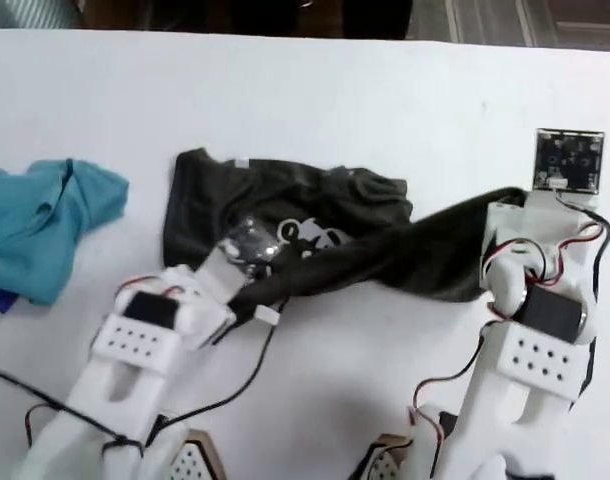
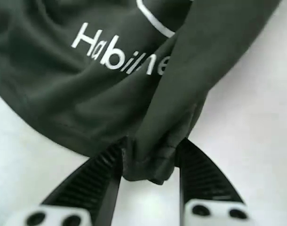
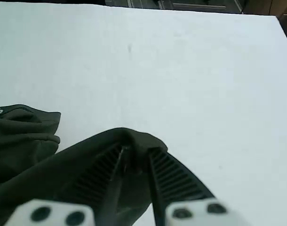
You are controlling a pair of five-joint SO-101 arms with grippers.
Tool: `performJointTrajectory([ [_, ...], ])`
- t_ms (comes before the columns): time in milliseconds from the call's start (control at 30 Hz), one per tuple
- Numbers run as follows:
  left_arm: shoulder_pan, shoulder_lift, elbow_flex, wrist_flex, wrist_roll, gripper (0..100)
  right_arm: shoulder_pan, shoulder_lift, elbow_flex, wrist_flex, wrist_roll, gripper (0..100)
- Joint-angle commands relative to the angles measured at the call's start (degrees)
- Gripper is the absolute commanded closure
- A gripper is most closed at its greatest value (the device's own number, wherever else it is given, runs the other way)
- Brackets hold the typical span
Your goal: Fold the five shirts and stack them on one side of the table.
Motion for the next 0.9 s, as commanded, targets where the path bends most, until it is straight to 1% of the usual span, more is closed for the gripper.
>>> performJointTrajectory([
  [0,1.1,8.4,-5.5,-1.1,0.5,83,0.9,3.8,-0.4,-2.5,1.9,97.9],
  [200,1.2,25.7,-18.2,-0.5,0.3,83,0.8,5.6,-0.4,-2.2,2.4,97.9],
  [333,1.5,32.0,-22.3,2.5,-0.3,83,1.0,5.6,-0.4,-1.6,2.5,97.9],
  [533,1.1,32.7,-24.1,7.2,-0.4,83,0.8,5.6,-0.4,-0.4,2.5,97.9],
  [733,1.1,32.7,-32.7,18.5,0.0,83,0.7,5.6,-0.4,-0.2,2.5,97.9],
  [867,1.1,32.7,-37.3,23.3,-0.4,83,0.6,5.6,-0.4,1.1,2.5,97.9],
])
